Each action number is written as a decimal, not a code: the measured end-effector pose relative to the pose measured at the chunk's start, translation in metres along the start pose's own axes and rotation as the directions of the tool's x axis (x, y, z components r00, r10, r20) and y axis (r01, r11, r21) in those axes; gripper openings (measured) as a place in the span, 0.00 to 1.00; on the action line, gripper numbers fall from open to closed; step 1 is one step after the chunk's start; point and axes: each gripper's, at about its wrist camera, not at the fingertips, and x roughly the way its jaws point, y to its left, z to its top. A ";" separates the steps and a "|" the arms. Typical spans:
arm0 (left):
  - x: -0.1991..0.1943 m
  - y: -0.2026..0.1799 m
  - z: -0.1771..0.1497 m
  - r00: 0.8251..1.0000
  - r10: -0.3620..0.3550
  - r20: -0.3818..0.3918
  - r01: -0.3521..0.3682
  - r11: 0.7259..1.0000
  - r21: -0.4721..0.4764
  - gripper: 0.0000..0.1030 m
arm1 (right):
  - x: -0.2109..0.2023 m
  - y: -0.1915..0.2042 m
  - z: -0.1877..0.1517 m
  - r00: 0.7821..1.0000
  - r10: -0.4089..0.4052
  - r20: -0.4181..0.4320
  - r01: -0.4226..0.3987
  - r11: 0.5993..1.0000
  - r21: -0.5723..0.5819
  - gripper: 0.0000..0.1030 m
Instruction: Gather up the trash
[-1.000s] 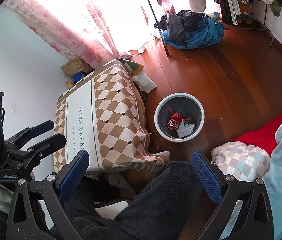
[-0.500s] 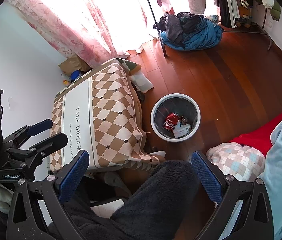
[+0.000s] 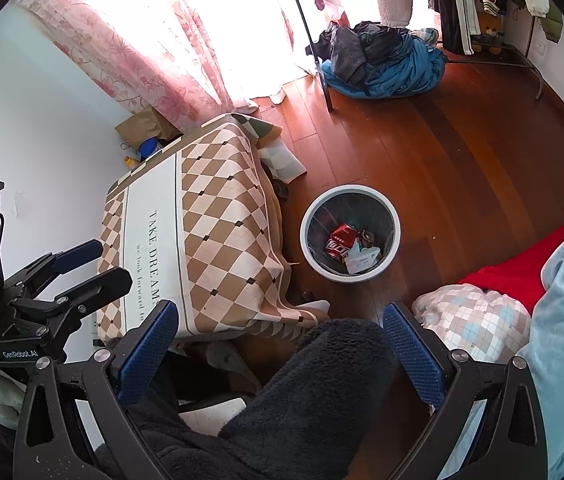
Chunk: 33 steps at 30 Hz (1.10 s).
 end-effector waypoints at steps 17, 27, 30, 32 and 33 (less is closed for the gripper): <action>0.001 -0.001 0.001 1.000 0.000 0.001 0.000 1.000 -0.004 1.00 | 0.001 -0.001 0.000 1.000 -0.004 -0.003 0.004 1.000 -0.001 1.00; 0.000 0.000 0.000 1.000 0.000 0.001 0.000 1.000 -0.002 1.00 | 0.002 -0.001 -0.002 1.000 -0.004 -0.001 0.004 1.000 0.000 1.00; 0.000 0.000 0.001 1.000 -0.001 0.002 0.001 1.000 -0.002 1.00 | 0.003 -0.001 -0.003 1.000 -0.005 -0.003 0.005 1.000 0.001 1.00; 0.000 -0.003 0.000 1.000 0.002 0.006 -0.002 1.000 0.000 1.00 | 0.004 -0.004 -0.004 1.000 -0.005 -0.007 0.005 1.000 0.003 1.00; 0.000 -0.003 0.000 1.000 0.001 0.007 -0.001 1.000 0.000 1.00 | 0.004 -0.004 -0.004 1.000 -0.006 -0.008 0.006 1.000 0.003 1.00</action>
